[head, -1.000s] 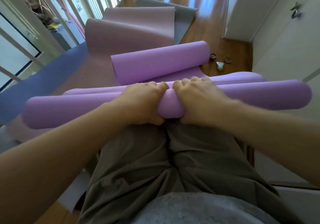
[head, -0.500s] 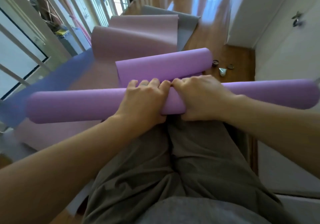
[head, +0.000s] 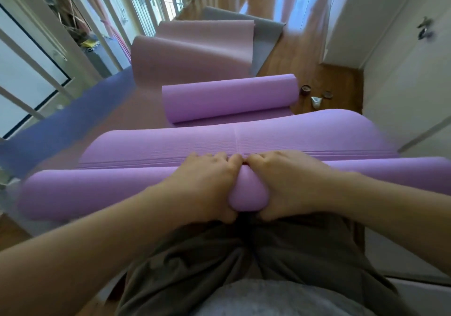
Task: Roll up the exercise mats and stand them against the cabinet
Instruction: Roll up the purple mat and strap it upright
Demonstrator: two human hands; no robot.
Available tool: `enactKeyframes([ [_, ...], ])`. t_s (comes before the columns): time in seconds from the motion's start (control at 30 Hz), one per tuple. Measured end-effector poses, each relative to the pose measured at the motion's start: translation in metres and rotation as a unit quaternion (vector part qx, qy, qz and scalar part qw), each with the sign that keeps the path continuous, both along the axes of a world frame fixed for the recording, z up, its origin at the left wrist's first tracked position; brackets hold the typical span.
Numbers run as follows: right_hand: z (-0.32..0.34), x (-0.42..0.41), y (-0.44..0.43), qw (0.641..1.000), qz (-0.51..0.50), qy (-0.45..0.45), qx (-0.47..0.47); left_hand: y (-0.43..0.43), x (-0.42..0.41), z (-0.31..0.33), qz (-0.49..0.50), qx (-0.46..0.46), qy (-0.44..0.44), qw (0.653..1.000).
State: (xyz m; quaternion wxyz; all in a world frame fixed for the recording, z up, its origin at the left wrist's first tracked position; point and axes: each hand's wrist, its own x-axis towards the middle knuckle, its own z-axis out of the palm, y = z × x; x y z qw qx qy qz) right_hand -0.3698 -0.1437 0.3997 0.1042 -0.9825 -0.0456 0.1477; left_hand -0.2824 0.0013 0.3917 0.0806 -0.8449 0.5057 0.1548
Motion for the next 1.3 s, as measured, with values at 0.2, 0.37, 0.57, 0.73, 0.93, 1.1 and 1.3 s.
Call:
enactKeyframes([
  [0.2,-0.008,-0.003,0.010,0.995,-0.004,-0.058,-0.078,-0.017,0.037,0.009,0.029,0.071,0.198,0.977],
  [0.37,-0.007,0.018,-0.006,0.999,-0.021,-0.013,-0.022,-0.006,0.015,-0.003,-0.032,0.013,-0.053,0.998],
  [0.57,-0.005,0.030,-0.013,0.999,-0.002,-0.013,-0.038,-0.009,0.034,0.000,0.007,-0.046,0.033,0.998],
  [0.73,-0.017,0.018,-0.004,0.990,-0.031,-0.101,-0.090,-0.018,0.054,0.006,0.018,0.003,0.121,0.992],
  [0.93,-0.005,0.047,-0.025,0.999,-0.024,-0.008,-0.030,-0.006,0.018,-0.019,0.019,-0.078,-0.161,0.984],
  [1.1,-0.016,0.044,-0.024,0.993,-0.043,-0.079,-0.082,-0.013,0.037,-0.017,0.040,-0.087,-0.116,0.989],
  [1.3,-0.026,0.042,-0.016,0.981,-0.070,-0.153,-0.097,-0.021,0.070,-0.002,0.044,-0.047,0.031,0.997],
])
